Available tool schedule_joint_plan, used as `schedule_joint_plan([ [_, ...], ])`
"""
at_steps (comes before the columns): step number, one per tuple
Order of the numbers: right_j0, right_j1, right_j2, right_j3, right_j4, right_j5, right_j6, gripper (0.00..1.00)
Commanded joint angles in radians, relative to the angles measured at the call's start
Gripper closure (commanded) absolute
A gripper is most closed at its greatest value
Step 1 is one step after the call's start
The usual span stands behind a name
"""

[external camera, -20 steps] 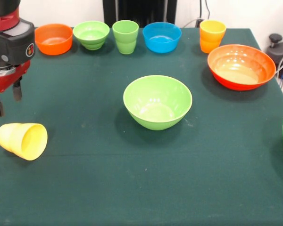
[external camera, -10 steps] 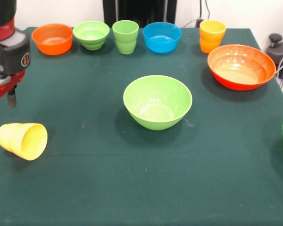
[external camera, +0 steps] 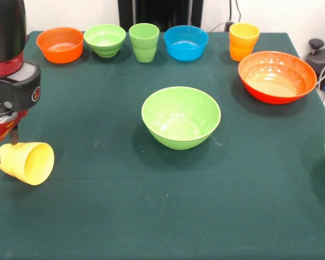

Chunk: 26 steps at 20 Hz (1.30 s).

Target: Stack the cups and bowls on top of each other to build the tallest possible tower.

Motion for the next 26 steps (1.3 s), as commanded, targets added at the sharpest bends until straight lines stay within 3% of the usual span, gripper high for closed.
schedule_joint_plan([
  [1,0.011,0.040,0.079,-0.024,-0.022,0.084,0.133,0.00],
  [18,0.005,0.014,0.096,-0.006,-0.022,0.099,0.106,0.00],
  [26,0.004,-0.035,0.128,0.065,-0.027,0.091,0.056,0.00],
])
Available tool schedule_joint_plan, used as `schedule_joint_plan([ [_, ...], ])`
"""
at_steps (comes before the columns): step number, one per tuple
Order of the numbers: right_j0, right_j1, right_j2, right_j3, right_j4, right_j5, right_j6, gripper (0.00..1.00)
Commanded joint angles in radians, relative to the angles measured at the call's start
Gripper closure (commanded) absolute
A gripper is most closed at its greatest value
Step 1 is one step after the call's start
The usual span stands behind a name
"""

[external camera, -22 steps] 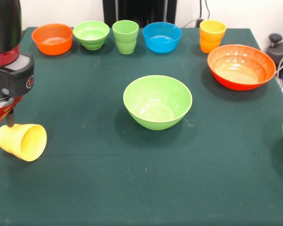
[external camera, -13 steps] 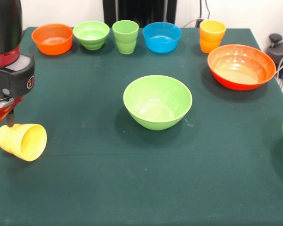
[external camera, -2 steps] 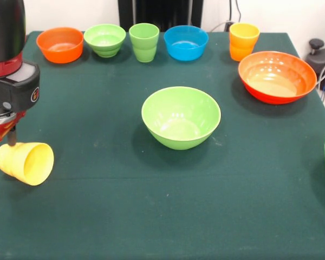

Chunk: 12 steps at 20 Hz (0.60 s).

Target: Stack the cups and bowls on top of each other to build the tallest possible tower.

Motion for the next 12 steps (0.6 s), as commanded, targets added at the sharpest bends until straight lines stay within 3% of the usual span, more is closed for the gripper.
schedule_joint_plan([
  [1,0.000,-0.039,0.137,0.077,-0.028,0.089,0.051,0.00],
  [12,0.011,-0.064,0.144,0.119,-0.054,0.078,0.013,0.00],
])
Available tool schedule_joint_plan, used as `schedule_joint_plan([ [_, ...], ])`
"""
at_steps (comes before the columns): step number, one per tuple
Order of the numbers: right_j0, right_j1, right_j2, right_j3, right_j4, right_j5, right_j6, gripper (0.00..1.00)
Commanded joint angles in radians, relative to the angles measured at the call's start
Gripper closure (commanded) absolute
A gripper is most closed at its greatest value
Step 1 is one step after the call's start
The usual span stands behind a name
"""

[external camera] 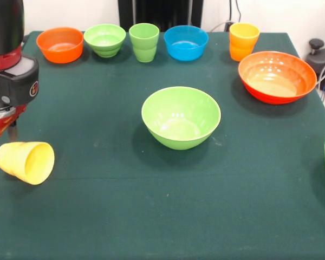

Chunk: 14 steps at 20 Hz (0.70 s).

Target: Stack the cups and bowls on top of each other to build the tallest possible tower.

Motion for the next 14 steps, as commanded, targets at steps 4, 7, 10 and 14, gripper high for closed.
schedule_joint_plan([
  [4,0.007,-0.067,0.161,0.139,-0.057,0.056,-0.021,0.00],
  [7,0.007,-0.071,0.171,0.149,-0.068,0.034,-0.040,0.00],
  [10,0.004,-0.060,0.177,0.137,-0.089,0.028,-0.069,0.00],
  [14,0.001,-0.055,0.186,0.130,-0.106,0.017,-0.098,0.00],
])
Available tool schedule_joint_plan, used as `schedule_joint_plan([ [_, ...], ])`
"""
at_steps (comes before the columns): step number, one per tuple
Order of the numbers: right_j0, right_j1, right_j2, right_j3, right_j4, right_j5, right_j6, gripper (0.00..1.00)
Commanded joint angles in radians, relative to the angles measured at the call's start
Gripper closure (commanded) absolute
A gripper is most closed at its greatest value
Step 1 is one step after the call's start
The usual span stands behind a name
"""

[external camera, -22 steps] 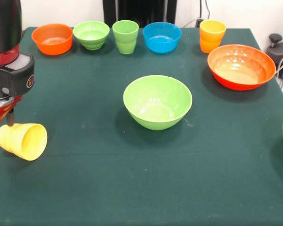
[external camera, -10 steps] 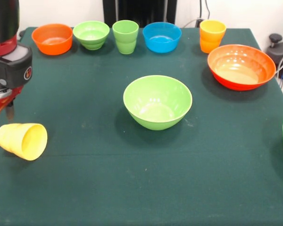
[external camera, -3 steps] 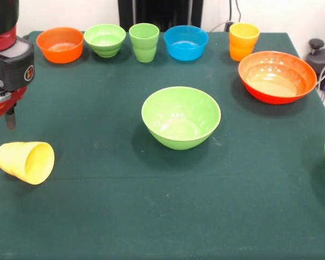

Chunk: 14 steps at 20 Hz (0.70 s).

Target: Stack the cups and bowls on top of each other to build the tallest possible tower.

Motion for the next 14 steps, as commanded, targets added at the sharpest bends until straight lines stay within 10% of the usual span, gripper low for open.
schedule_joint_plan([
  [1,0.001,0.013,0.166,0.061,-0.106,0.013,-0.104,0.00],
  [14,-0.032,0.022,0.226,0.062,-0.146,-0.049,-0.153,0.00],
])
